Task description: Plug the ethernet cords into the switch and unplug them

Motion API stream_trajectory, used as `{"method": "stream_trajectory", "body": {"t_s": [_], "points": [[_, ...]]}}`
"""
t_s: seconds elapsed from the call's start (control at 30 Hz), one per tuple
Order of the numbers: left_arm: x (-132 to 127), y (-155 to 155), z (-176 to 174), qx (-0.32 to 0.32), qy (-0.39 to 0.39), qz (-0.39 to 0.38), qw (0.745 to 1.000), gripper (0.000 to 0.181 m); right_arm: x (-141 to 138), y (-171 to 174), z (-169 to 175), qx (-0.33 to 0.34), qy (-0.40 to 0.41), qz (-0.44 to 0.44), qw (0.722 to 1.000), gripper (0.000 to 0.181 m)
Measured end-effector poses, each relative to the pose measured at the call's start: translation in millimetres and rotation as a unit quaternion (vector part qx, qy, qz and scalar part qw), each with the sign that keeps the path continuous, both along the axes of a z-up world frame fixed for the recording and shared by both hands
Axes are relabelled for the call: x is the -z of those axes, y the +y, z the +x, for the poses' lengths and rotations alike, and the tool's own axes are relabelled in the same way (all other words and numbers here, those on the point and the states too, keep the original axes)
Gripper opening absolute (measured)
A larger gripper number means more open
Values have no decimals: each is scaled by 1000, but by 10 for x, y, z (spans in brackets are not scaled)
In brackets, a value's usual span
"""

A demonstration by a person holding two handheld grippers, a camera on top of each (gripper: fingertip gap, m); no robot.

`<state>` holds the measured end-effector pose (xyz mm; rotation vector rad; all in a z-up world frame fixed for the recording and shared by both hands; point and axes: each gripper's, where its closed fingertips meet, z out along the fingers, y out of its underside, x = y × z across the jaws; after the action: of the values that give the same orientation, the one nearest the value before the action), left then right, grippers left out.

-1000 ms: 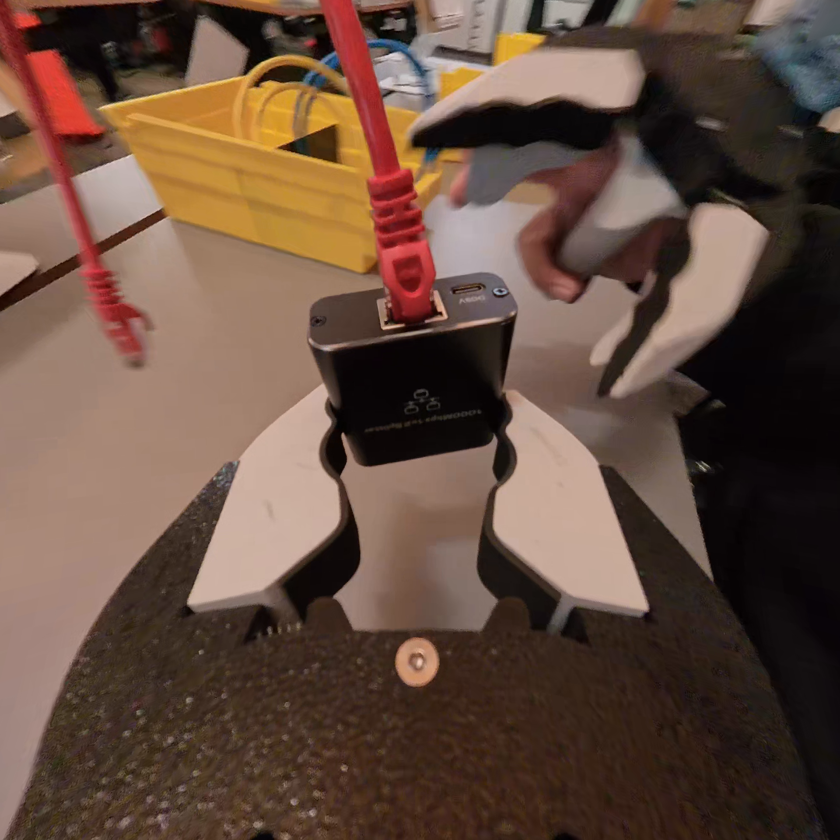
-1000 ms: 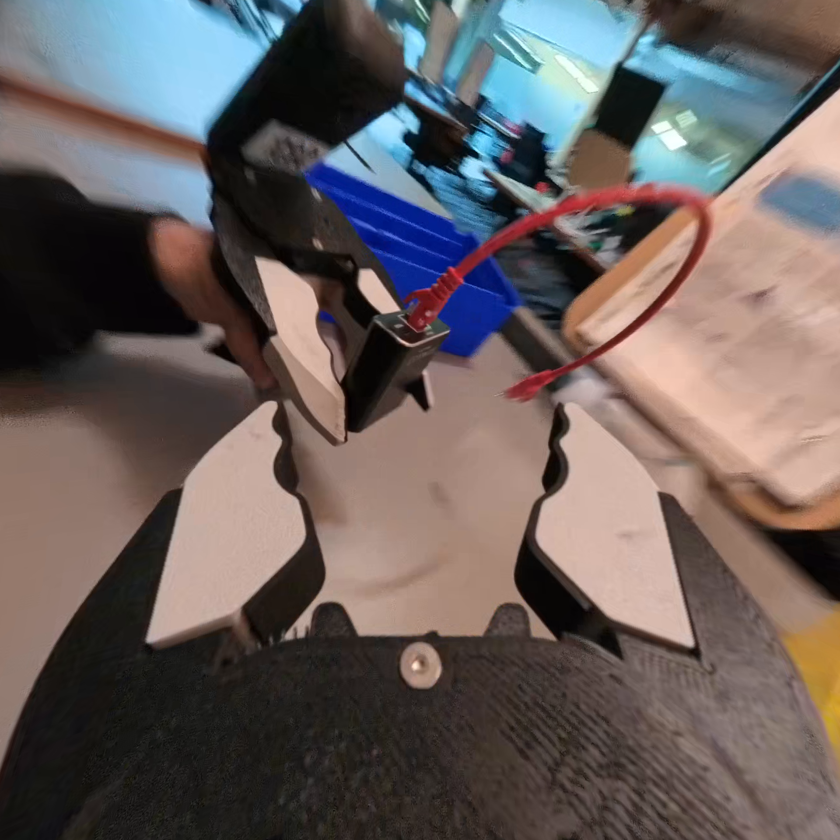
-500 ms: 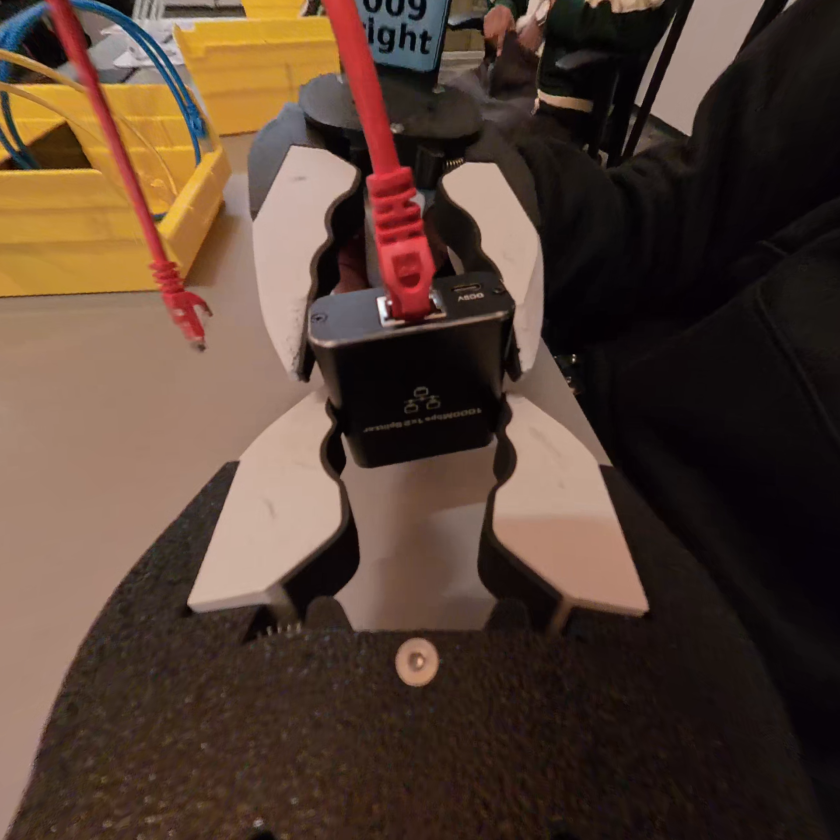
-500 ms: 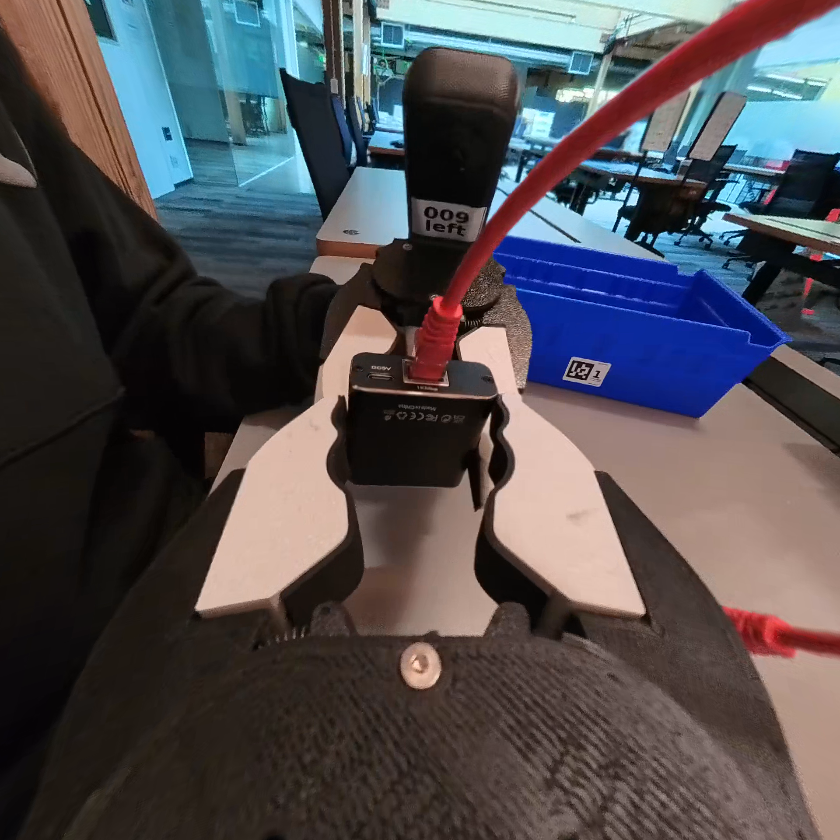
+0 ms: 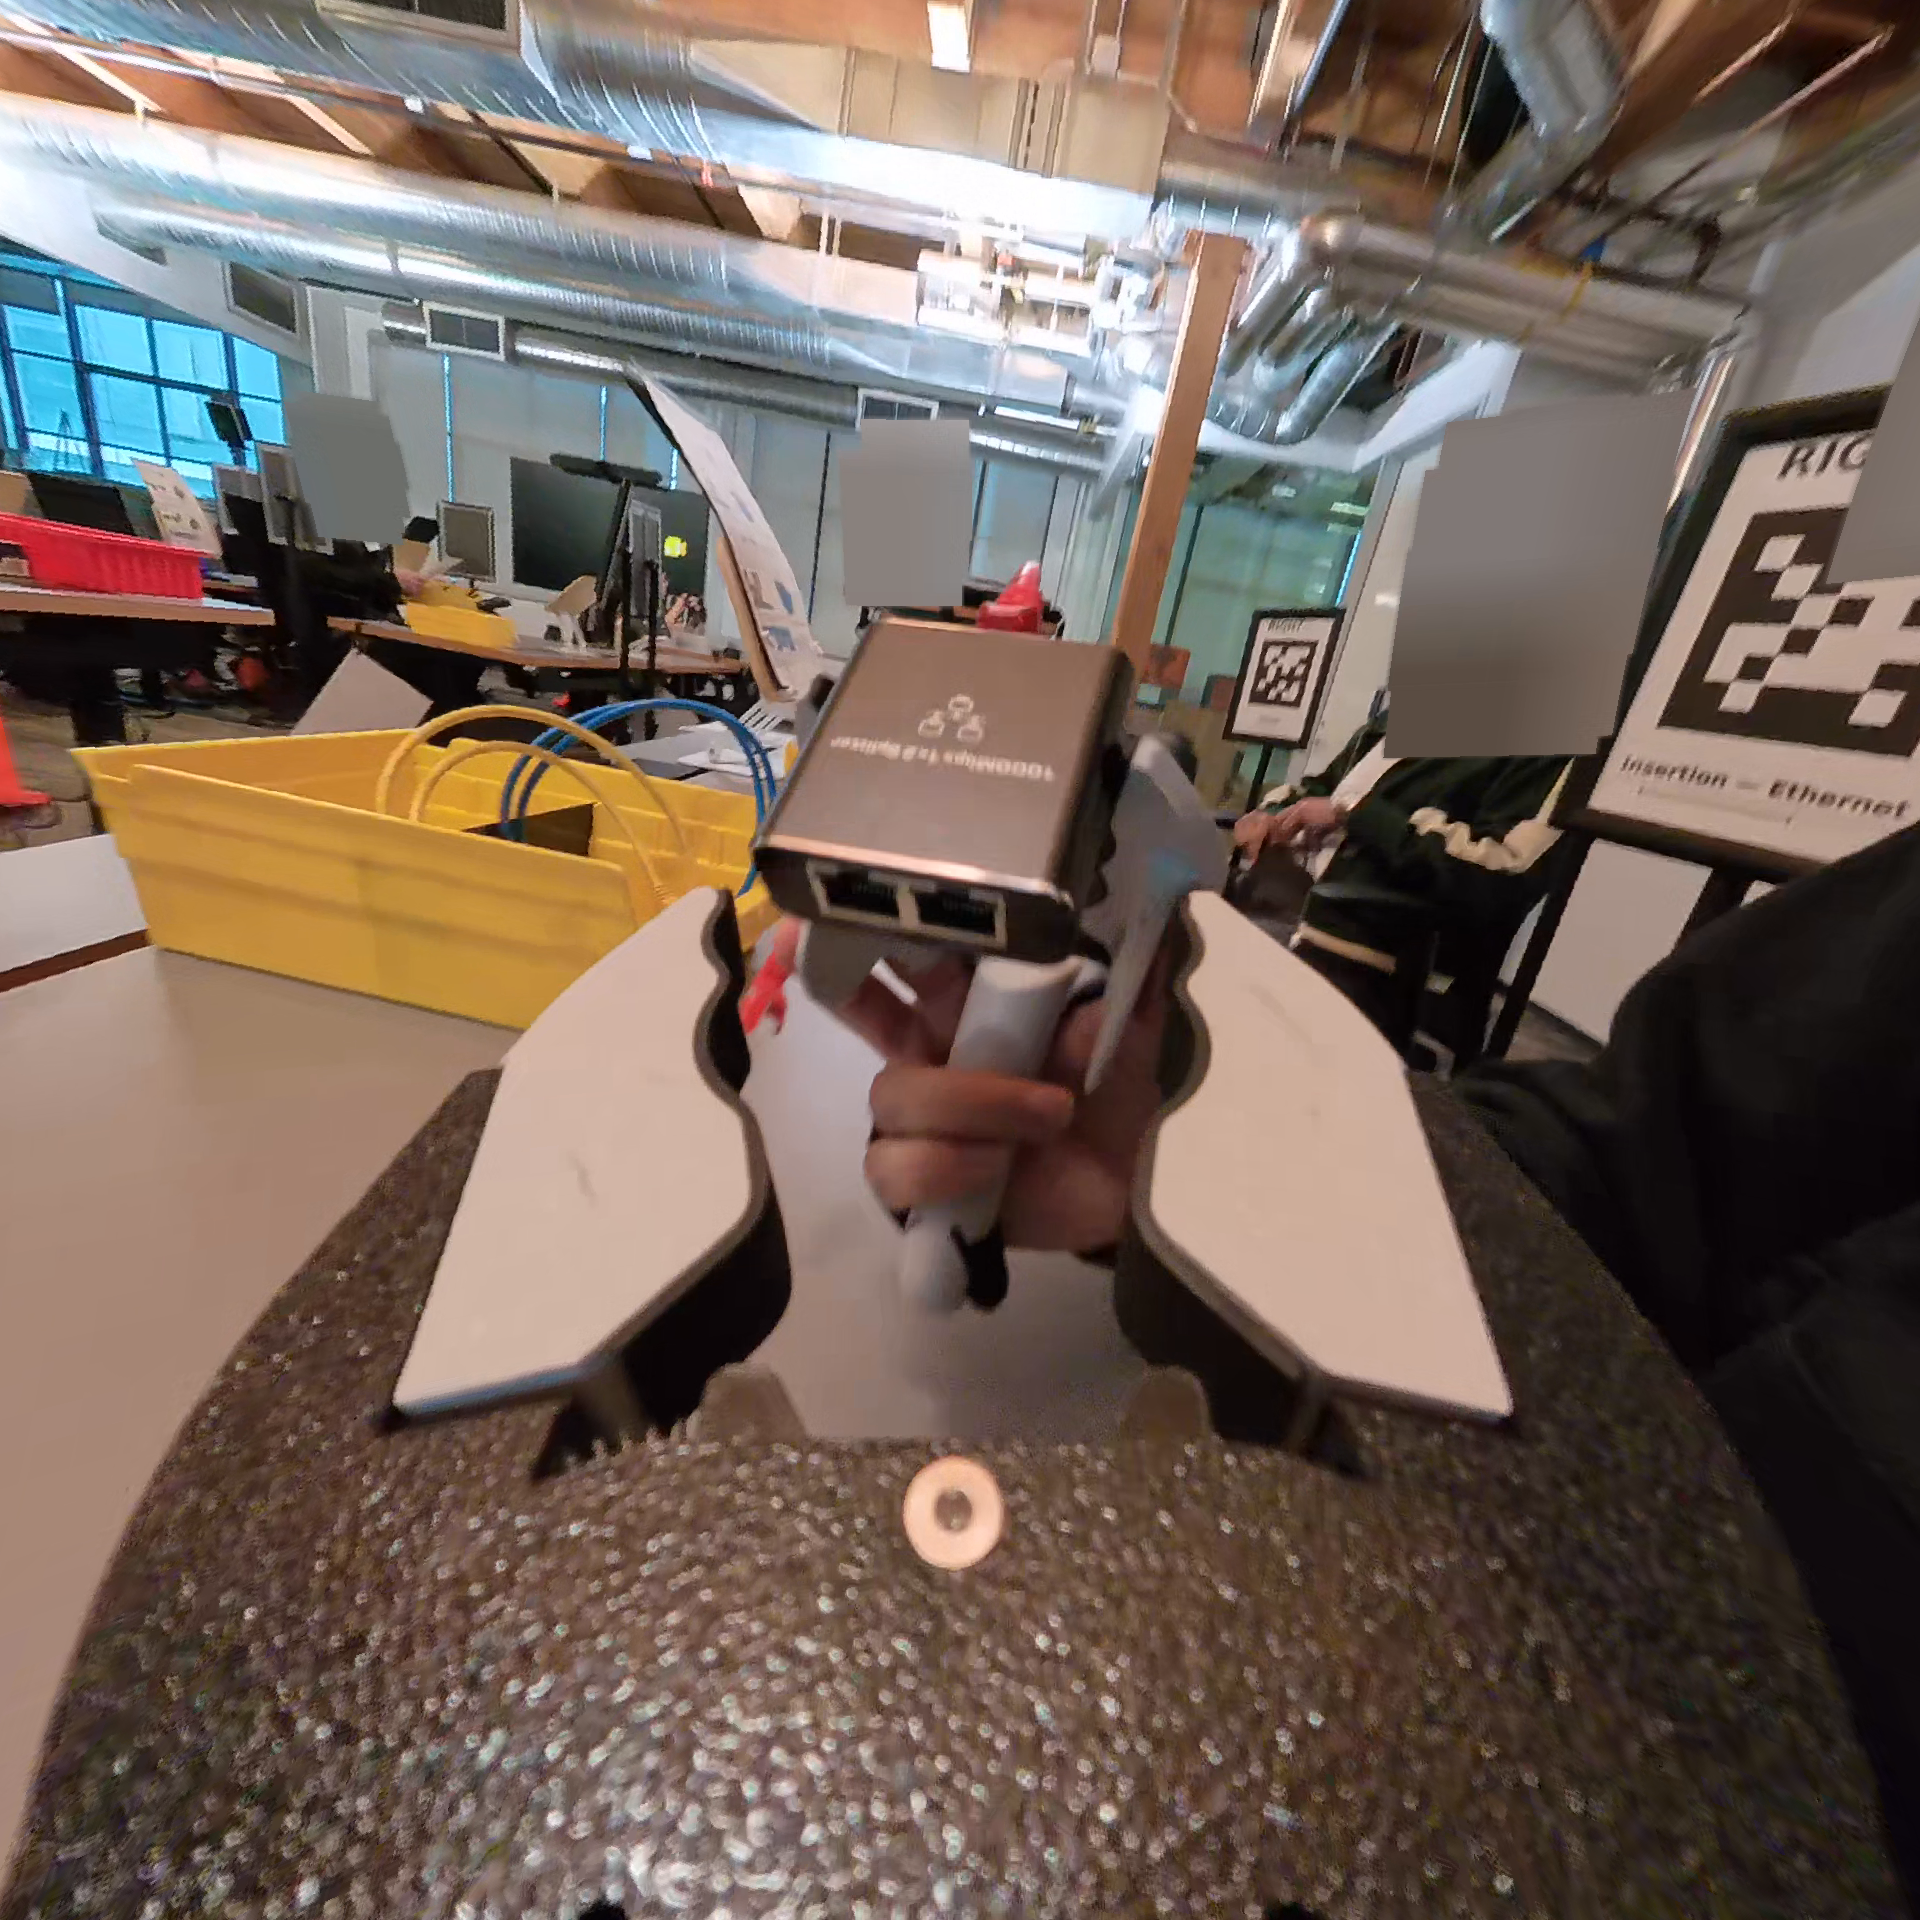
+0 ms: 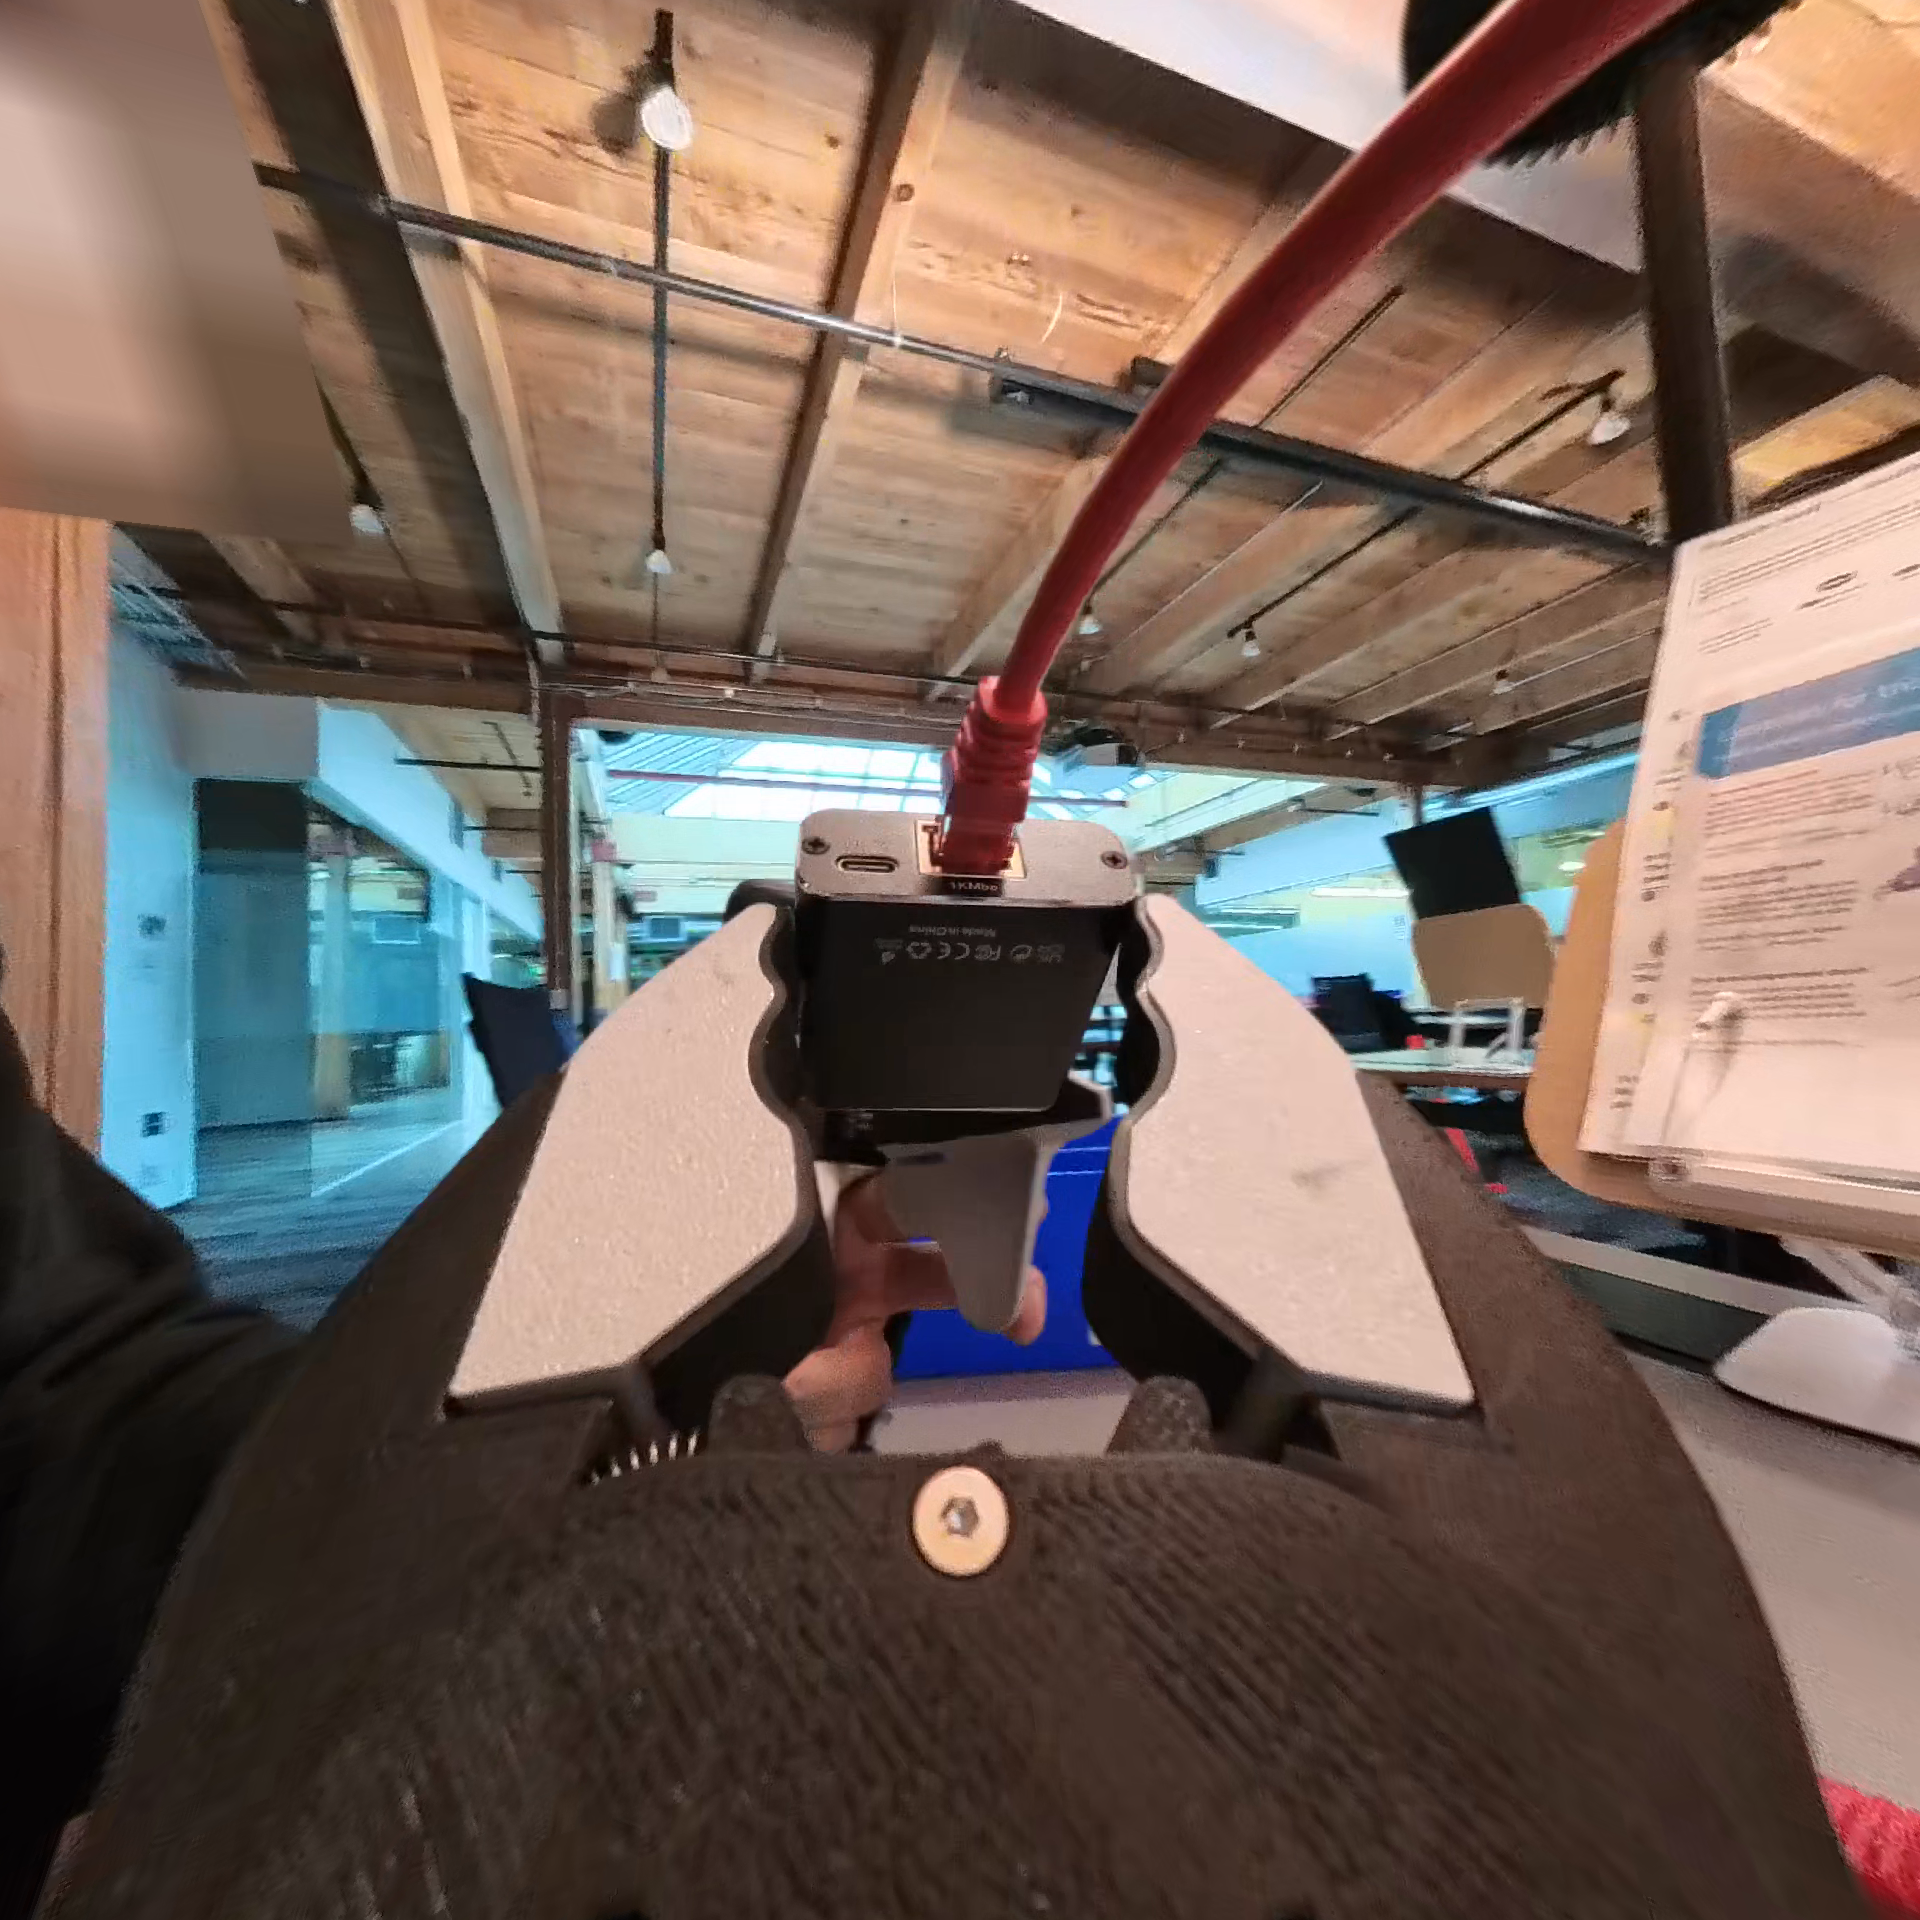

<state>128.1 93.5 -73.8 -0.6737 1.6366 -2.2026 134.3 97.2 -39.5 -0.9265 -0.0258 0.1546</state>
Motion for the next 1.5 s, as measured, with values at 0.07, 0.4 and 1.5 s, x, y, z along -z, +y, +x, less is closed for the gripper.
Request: {"method": "stream_trajectory", "body": {"t_s": [0.07,0.4,1.5], "points": [[-32,-59,-3,2,-5,-23,1000,75,24,52,-83,-23,4,2,1000,60],[-19,50,-20,-39,-65,22,997,63,142,83,-126,-51,-11,-47,998,61],[74,17,-113,-8,-71,80,994,69,254,10,-212,-73,-46,-123,989,56]]}}
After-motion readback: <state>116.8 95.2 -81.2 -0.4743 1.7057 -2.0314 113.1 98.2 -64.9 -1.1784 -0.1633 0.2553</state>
